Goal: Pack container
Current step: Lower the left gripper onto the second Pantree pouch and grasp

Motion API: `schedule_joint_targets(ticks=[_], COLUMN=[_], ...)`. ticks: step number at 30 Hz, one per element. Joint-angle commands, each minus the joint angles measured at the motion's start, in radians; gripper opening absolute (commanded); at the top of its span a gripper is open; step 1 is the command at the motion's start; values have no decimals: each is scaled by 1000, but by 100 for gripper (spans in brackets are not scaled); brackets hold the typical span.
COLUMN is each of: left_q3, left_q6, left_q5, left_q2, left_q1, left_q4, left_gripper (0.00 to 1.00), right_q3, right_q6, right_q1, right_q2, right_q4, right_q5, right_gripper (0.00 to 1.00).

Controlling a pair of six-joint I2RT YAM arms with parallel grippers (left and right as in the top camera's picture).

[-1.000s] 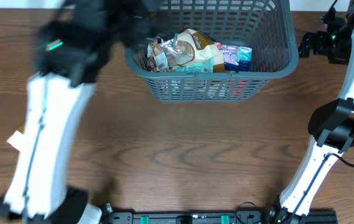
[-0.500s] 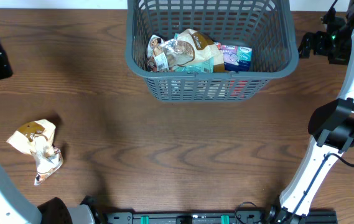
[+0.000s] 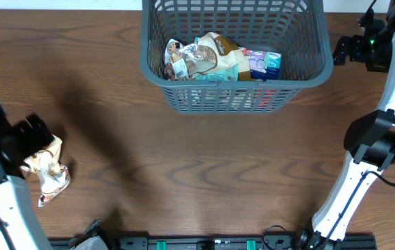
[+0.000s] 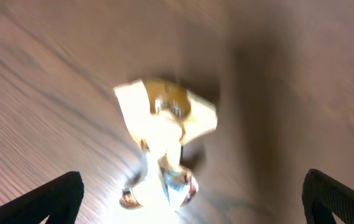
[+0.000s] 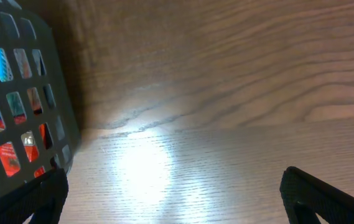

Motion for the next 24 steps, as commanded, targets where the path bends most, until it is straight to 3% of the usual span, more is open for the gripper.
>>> schedule_joint_targets(ticks=[1, 6, 24], left_q3=[-141, -236, -237], left_q6=[-27, -43, -42], left_q5=[-6, -9, -8], left_q2=[27, 130, 345], left_q1=[6, 37, 69], left_q4=[70, 163, 257], left_gripper=[99, 99, 99], right_q3=[-5, -5, -4], right_q6=[-15, -15, -9], right_q1=[14, 14, 14], right_q2=[0, 0, 0], right_q4=[-2, -10, -30], right_q5=[-5, -5, -5], right_gripper=[99, 99, 99])
